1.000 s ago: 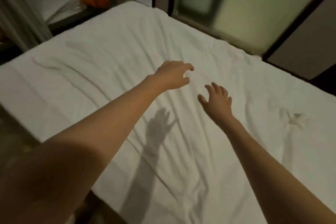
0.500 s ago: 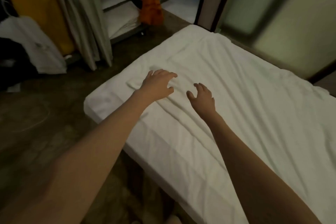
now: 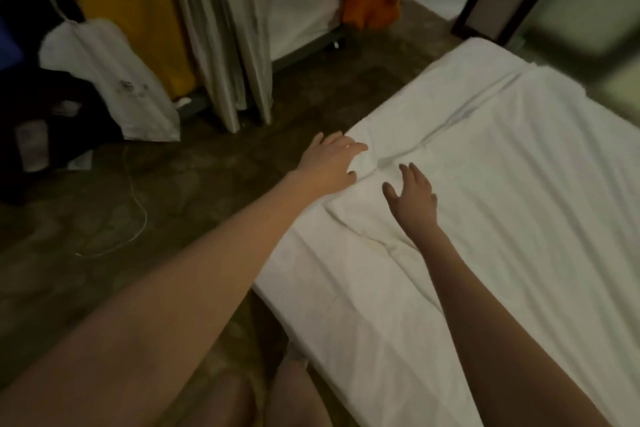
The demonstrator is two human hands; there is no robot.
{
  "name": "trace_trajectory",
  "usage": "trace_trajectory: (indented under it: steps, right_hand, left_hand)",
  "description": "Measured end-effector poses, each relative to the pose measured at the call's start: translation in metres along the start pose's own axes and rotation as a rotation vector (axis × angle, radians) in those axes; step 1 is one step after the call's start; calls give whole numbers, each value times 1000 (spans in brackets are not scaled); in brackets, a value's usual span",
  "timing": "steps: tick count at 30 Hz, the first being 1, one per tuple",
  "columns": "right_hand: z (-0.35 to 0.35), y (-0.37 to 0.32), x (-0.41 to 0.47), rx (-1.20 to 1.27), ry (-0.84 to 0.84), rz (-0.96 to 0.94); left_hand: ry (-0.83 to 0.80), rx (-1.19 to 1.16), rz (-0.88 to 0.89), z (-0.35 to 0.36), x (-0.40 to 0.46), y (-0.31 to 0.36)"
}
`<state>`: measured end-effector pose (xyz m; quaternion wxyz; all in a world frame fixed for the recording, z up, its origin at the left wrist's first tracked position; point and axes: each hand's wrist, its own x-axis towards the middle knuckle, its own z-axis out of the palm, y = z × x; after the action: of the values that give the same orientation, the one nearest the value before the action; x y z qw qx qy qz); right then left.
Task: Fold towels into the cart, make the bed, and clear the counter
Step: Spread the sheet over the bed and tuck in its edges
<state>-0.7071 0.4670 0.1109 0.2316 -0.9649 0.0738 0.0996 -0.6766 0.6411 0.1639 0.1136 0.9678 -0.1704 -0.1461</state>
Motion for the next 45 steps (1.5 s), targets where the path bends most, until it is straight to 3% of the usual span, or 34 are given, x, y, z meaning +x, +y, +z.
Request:
trace_trajectory:
  steps: [4, 9, 13, 16, 21, 26, 31, 35, 45]
  right_hand:
    - [-4, -6, 46, -22, 12, 130]
    - [-16, -24, 96, -7, 112, 284]
    - [-32, -39, 109, -17, 210, 518]
    - [-32, -68, 122, -5, 284, 666]
    - [-24, -125, 169, 97, 274, 805]
    - [-32, -136, 216, 154, 358, 823]
    - [-29, -105, 222, 167, 358, 917]
    - [-55, -43, 249, 170, 386, 984]
    - [-146, 107, 400, 169, 372, 993]
  left_hand:
    - [-131, 65, 96, -4, 61, -18]
    - [-135, 49, 278, -34, 148, -34]
    - [-260, 88, 490, -55, 199, -44]
    - [-256, 73, 648, -85, 235, -71]
    - [-256, 47, 727, -144, 279, -112]
    - [-215, 72, 777, -170, 330, -114]
    - [-346, 179, 874, -139, 372, -82]
    - [-400, 230, 928, -120, 439, -35]
    - [-357, 187, 980, -111, 645, 141]
